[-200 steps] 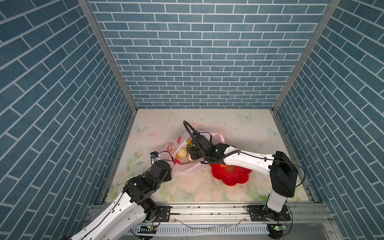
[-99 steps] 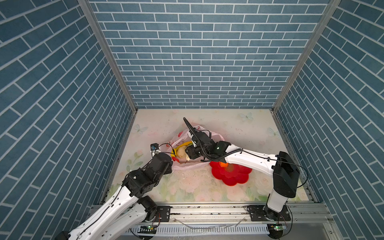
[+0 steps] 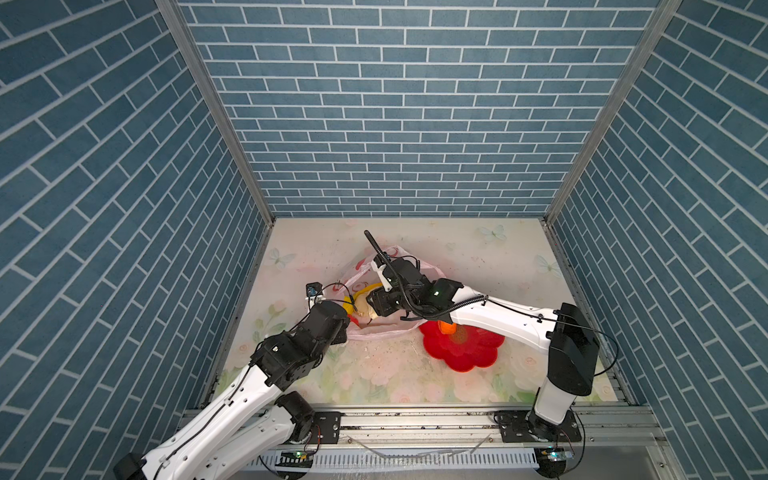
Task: Take the fake fruits out of the plastic bag
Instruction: 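Lift the cream fruit up out of the bag with the right gripper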
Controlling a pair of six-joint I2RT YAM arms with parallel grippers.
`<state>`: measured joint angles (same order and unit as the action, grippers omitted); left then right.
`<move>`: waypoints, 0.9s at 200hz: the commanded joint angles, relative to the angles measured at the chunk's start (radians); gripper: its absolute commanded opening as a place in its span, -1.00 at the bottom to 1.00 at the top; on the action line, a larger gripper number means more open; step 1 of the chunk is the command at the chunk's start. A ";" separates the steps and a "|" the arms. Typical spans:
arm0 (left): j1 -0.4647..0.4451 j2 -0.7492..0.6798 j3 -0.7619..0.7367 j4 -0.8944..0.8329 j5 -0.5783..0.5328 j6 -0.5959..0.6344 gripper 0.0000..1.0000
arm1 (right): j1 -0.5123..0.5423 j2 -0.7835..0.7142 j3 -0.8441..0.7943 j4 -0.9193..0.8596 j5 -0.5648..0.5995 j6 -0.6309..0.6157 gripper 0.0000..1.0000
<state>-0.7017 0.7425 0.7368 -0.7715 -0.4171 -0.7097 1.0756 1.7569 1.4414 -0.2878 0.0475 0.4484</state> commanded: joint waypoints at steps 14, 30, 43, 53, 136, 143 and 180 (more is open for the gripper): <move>-0.005 -0.020 -0.019 -0.010 0.000 -0.021 -1.00 | 0.006 -0.080 0.062 -0.007 -0.014 -0.054 -0.56; -0.005 -0.022 -0.019 -0.011 -0.002 -0.022 -1.00 | 0.006 -0.097 0.062 -0.010 -0.016 -0.058 -0.57; -0.005 -0.023 -0.021 -0.009 -0.003 -0.025 -1.00 | 0.006 -0.108 0.060 -0.013 -0.023 -0.062 -0.57; -0.005 -0.023 -0.022 -0.009 -0.003 -0.026 -1.00 | 0.006 -0.118 0.057 -0.014 -0.024 -0.063 -0.57; -0.005 -0.043 -0.035 -0.019 0.005 -0.039 -1.00 | -0.002 -0.356 -0.008 -0.107 0.177 -0.133 -0.57; -0.005 -0.045 -0.035 -0.020 0.007 -0.039 -1.00 | -0.006 -0.379 -0.016 -0.126 0.202 -0.136 -0.57; -0.005 -0.061 -0.036 -0.027 0.007 -0.040 -1.00 | -0.046 -0.518 -0.083 -0.215 0.313 -0.130 -0.57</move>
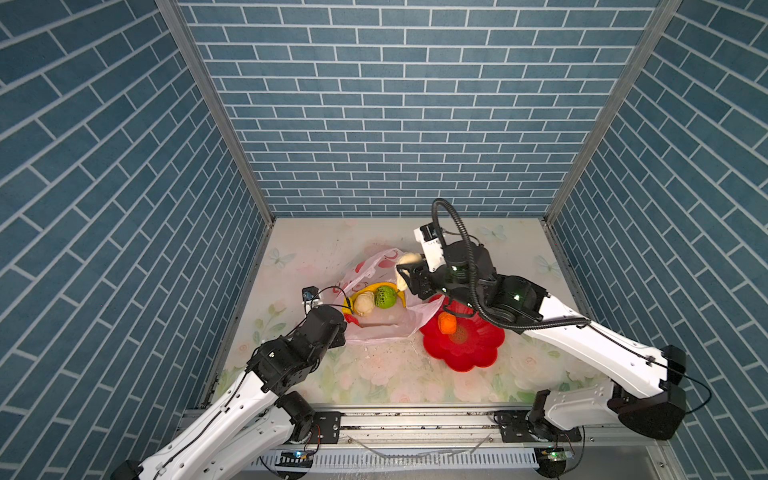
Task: Take the fake fruits out of the plastic bag
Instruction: 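Carry the cream fruit over the red plate and lower it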
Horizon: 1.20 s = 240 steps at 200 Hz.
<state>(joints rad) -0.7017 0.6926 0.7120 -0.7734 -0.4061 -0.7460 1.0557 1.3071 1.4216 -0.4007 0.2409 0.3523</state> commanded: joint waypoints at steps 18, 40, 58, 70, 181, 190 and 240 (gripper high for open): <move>-0.005 -0.012 -0.011 -0.034 -0.008 -0.003 -1.00 | -0.056 -0.142 -0.107 -0.159 0.165 -0.017 -0.57; -0.005 -0.013 -0.011 -0.039 -0.010 0.000 -1.00 | -0.107 -0.228 -0.170 -0.265 0.225 0.018 -0.57; -0.005 -0.016 -0.010 -0.046 -0.010 -0.002 -1.00 | -0.153 -0.288 -0.237 -0.333 0.252 0.060 -0.57; -0.005 -0.016 -0.011 -0.048 -0.011 -0.003 -1.00 | -0.179 -0.325 -0.298 -0.352 0.257 0.094 -0.57; -0.005 -0.003 0.026 -0.072 -0.015 0.004 -1.00 | -0.333 -0.306 -0.656 -0.204 0.064 0.223 -0.62; -0.006 -0.003 0.026 -0.069 -0.012 0.003 -1.00 | -0.339 -0.285 -0.670 -0.192 0.052 0.227 -0.62; -0.005 -0.001 0.019 -0.054 -0.004 0.000 -1.00 | -0.360 -0.193 -0.738 -0.100 -0.023 0.254 -0.62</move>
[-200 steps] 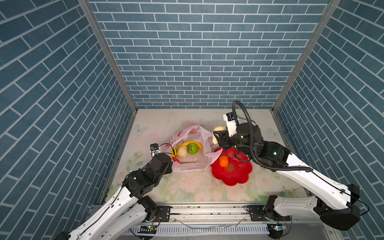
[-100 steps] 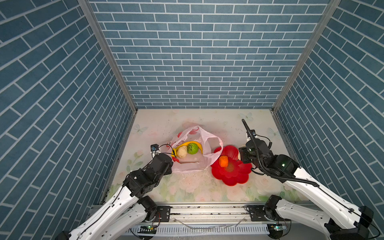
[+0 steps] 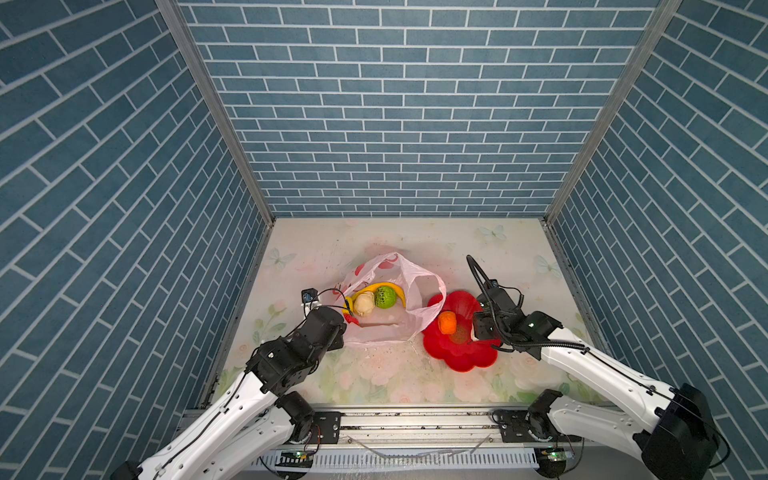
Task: Take the fake fruits out of the plastic bag
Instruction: 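Carry the cream fruit over the red plate and lower it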
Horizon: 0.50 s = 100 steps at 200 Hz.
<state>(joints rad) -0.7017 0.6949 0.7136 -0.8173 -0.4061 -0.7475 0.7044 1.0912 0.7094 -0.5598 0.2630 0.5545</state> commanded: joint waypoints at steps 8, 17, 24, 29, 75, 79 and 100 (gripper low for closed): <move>-0.005 -0.003 0.020 -0.011 -0.005 0.001 -1.00 | -0.010 0.031 -0.031 0.063 -0.047 0.053 -0.62; -0.005 -0.003 0.019 -0.011 -0.007 0.003 -1.00 | -0.013 0.040 -0.037 0.071 -0.048 0.054 -0.62; -0.005 -0.003 0.018 -0.010 -0.009 0.004 -1.00 | -0.014 0.046 -0.042 0.076 -0.051 0.056 -0.62; -0.005 -0.002 0.018 -0.011 -0.011 0.001 -1.00 | -0.015 0.053 -0.043 0.079 -0.054 0.057 -0.62; -0.005 -0.011 0.023 -0.007 -0.017 0.003 -1.00 | -0.023 0.112 -0.061 0.118 -0.080 0.064 -0.62; -0.005 -0.010 0.024 -0.006 -0.017 0.004 -1.00 | -0.023 0.116 -0.060 0.118 -0.081 0.064 -0.62; -0.005 -0.007 0.025 -0.006 -0.016 0.006 -1.00 | -0.023 0.136 -0.061 0.137 -0.092 0.064 -0.62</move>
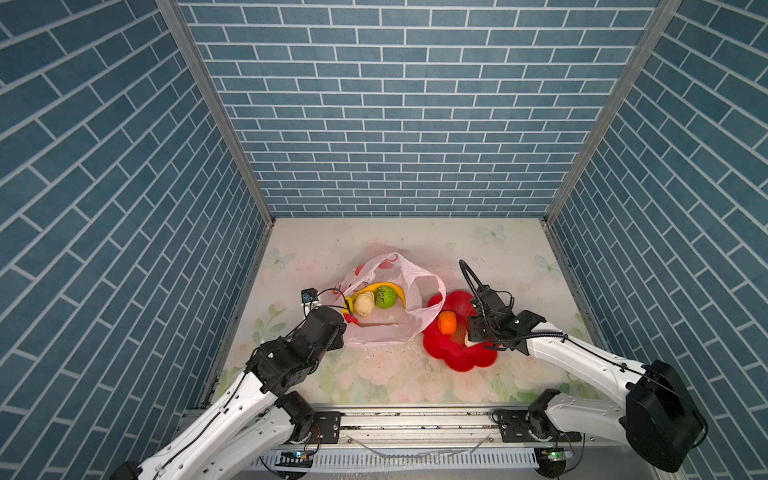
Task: Take the fake fruits out of the plastic bag
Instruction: 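Carry the cream fruit over the red plate and lower it, then open the right gripper to release the cream fruit on the plate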
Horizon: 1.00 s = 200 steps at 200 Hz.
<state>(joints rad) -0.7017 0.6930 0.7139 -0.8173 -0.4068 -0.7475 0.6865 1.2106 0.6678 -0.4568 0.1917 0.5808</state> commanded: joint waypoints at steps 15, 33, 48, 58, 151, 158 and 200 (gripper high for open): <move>-0.005 -0.007 0.021 -0.006 -0.015 0.006 -1.00 | -0.005 0.032 -0.020 0.047 -0.028 0.037 -0.59; -0.005 -0.012 0.017 -0.005 -0.015 0.006 -1.00 | -0.005 0.058 -0.019 0.064 -0.029 0.033 -0.53; -0.005 -0.011 0.018 -0.010 -0.017 0.005 -1.00 | -0.005 0.081 -0.013 0.074 -0.037 0.029 -0.47; -0.005 -0.013 0.018 -0.011 -0.016 0.004 -1.00 | -0.005 0.095 -0.010 0.081 -0.040 0.027 -0.40; -0.005 -0.016 0.016 -0.006 -0.018 0.005 -1.00 | -0.005 0.109 0.019 0.062 -0.044 -0.002 0.30; -0.005 -0.017 0.016 -0.005 -0.017 0.005 -1.00 | -0.005 0.103 0.022 0.054 -0.043 -0.005 0.34; -0.005 -0.022 0.016 -0.009 -0.019 0.007 -1.00 | -0.005 0.045 0.058 -0.007 -0.028 -0.009 0.54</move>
<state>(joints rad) -0.7017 0.6823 0.7139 -0.8173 -0.4072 -0.7471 0.6849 1.3079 0.6704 -0.3943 0.1558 0.5709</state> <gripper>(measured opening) 0.045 0.757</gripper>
